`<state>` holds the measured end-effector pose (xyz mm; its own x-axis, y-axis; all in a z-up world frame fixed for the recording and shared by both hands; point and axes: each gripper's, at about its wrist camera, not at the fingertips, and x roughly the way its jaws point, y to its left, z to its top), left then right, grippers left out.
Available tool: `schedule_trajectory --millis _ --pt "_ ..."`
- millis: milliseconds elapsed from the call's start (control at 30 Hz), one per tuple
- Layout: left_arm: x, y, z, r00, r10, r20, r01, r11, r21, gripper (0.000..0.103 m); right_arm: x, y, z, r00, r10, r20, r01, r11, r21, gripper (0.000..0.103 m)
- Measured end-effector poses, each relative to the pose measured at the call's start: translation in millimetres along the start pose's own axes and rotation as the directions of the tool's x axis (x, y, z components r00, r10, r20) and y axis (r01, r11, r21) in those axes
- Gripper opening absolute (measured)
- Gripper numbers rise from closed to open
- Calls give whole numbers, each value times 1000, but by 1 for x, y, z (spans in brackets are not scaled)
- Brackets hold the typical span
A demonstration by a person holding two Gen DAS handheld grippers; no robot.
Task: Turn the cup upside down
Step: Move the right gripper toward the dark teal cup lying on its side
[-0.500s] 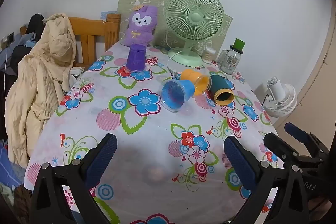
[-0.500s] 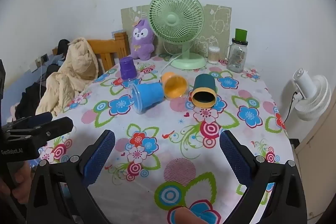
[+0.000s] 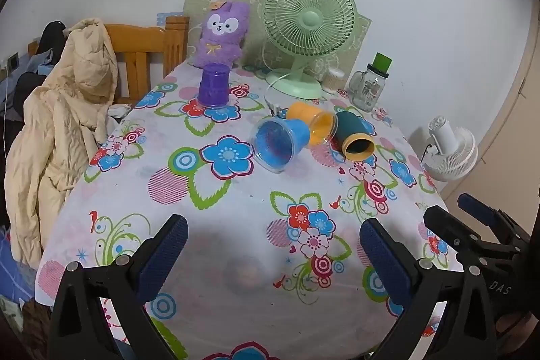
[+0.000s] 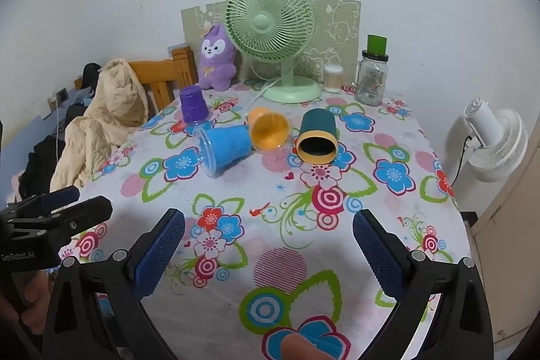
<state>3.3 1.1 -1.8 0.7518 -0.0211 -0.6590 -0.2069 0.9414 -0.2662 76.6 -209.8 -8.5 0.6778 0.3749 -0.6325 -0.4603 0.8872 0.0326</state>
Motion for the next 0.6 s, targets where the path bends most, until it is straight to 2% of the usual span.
schedule_trajectory --millis 600 --pt "11 -2 -9 1000 2 -30 -1 1000 10 103 6 1 -1 1000 -20 -23 19 1000 -16 101"
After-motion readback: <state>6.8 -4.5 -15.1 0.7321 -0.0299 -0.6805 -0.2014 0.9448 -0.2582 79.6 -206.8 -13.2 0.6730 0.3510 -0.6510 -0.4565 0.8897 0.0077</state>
